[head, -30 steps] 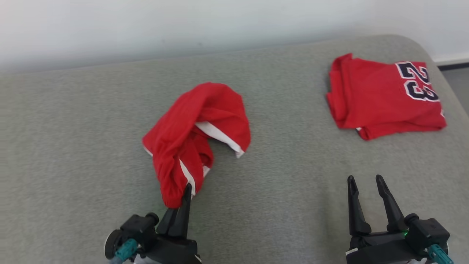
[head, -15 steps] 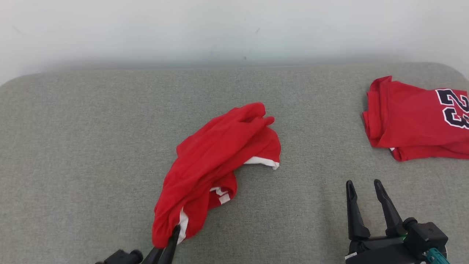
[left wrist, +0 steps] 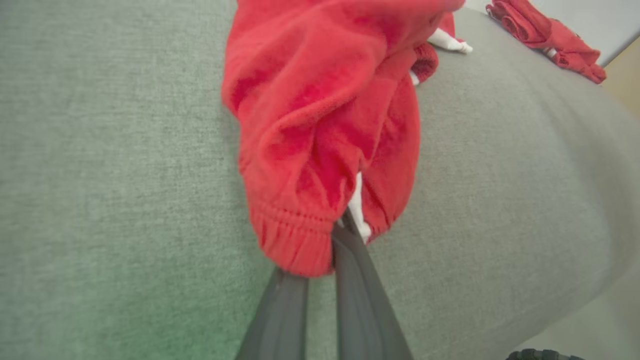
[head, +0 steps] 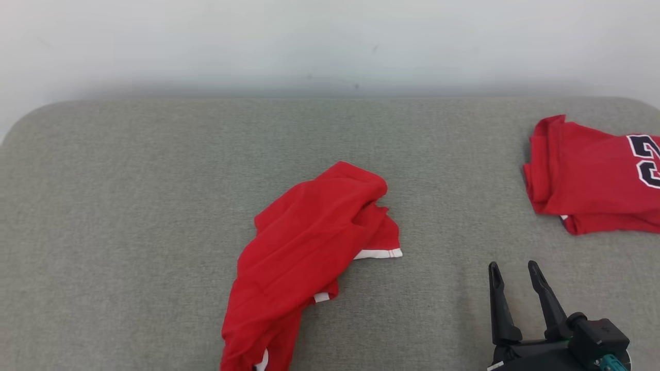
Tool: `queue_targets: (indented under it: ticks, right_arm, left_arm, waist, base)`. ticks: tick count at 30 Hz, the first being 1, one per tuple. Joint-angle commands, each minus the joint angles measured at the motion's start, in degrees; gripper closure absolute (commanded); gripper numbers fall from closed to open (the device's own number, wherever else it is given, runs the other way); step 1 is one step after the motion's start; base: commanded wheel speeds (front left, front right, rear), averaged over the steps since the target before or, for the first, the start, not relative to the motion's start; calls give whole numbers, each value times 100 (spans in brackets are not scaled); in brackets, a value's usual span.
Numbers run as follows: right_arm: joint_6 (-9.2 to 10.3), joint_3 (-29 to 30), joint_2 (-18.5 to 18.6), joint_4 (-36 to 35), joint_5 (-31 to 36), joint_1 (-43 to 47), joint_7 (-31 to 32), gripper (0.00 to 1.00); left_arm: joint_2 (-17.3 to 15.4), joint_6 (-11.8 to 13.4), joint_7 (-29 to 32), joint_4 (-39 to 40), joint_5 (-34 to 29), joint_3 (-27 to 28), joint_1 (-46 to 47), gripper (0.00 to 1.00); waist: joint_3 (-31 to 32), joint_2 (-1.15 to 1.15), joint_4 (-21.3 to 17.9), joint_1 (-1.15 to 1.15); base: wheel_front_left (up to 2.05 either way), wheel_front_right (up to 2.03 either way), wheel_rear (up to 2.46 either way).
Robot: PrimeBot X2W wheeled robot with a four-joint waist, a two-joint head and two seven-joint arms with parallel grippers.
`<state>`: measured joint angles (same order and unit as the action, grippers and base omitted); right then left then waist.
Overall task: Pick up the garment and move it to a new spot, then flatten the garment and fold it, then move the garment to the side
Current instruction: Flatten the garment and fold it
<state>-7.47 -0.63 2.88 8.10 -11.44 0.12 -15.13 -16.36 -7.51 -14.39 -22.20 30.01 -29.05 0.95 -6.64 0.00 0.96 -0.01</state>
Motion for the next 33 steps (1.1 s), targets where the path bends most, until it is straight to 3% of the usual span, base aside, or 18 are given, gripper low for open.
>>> queue_targets:
  ticks: [1,2,13,25,26,27,33]
  right_arm:
    - [-2,-1,1,-27,43,55,-1,0]
    - [-2,-13,0,-26,48,69,-1,0]
    - [-2,-64,0,-55,-36,93,-1,0]
    - [-2,-47,0,-32,63,12,-1,0]
    - [-2,-35,0,-27,71,23,-1,0]
    - [-2,-24,0,-26,72,26,-1,0]
    - [-2,12,0,-24,-7,91,-1,0]
  left_arm:
    - [35,8,-58,-37,21,50,88,77]
    - [65,8,-71,-55,44,94,82,0]
    - [370,8,-79,289,55,286,-382,0]
    - [817,8,-80,-44,318,210,-122,0]
    - [830,8,-80,-36,341,247,-79,56]
    - [851,8,-80,-21,405,272,-65,100]
    - [490,8,-81,-78,461,291,86,100]
  waist:
    - [57,0,142,1]
    - [74,0,194,1]
    - [99,0,571,1]
    - [15,0,485,1]
    - [13,0,473,1]
    - [12,0,462,1]
    - [11,0,544,1]
  base:
    - [0,0,0]
    - [0,0,0]
    - [0,0,0]
    - [0,0,0]
    - [0,0,0]
    - [0,0,0]
    - [0,0,0]
